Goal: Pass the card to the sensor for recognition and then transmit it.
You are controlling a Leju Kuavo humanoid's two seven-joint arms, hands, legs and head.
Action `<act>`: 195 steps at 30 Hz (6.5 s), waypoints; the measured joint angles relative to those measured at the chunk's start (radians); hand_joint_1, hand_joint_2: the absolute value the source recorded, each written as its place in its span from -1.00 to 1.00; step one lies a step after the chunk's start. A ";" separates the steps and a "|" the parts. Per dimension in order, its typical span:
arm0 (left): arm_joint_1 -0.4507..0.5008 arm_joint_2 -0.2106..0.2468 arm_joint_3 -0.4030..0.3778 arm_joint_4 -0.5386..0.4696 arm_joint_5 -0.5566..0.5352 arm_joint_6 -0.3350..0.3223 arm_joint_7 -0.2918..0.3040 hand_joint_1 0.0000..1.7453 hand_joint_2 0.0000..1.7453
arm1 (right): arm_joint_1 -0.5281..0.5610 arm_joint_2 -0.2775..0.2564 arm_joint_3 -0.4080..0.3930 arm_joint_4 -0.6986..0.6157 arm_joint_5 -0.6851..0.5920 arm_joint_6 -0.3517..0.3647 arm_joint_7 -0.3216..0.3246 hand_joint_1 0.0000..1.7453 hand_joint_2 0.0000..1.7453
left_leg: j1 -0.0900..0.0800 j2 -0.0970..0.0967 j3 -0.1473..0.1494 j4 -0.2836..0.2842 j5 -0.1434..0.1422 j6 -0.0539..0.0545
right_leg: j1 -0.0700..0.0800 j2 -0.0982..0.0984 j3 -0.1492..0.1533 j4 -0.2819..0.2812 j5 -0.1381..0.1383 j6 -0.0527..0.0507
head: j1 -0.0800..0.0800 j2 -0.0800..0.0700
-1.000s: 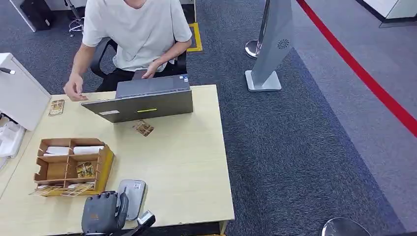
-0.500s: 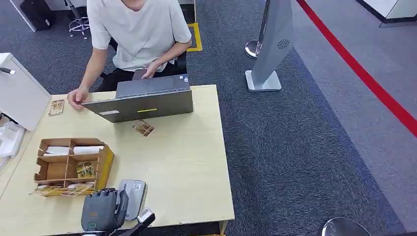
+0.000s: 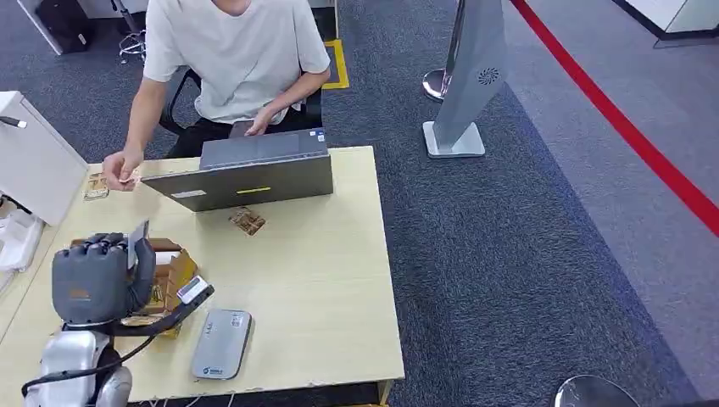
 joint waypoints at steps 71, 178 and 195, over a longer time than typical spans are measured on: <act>-0.206 0.259 0.069 0.278 -0.006 -0.073 0.001 -1.00 1.00 | -0.004 0.008 -0.028 0.000 0.085 0.016 0.014 -1.00 -1.00 | 0.002 0.011 -0.010 0.000 0.005 -0.002 | 0.001 0.013 -0.014 0.000 0.009 -0.002 | 0.000 0.000; 0.204 0.248 -0.104 0.178 -0.012 -0.018 0.372 -1.00 1.00 | 0.002 0.029 -0.172 -0.001 0.195 0.010 0.017 -1.00 -1.00 | 0.003 0.002 -0.014 0.000 0.009 -0.001 | 0.002 0.001 -0.014 0.000 0.009 -0.002 | 0.000 0.000; 0.204 0.308 -0.198 0.095 -0.012 -0.018 0.399 -1.00 1.00 | 0.002 0.029 -0.179 -0.001 0.199 0.012 0.014 -1.00 -1.00 | 0.003 0.002 -0.014 0.000 0.009 -0.001 | 0.002 0.001 -0.014 0.000 0.009 -0.002 | 0.000 0.000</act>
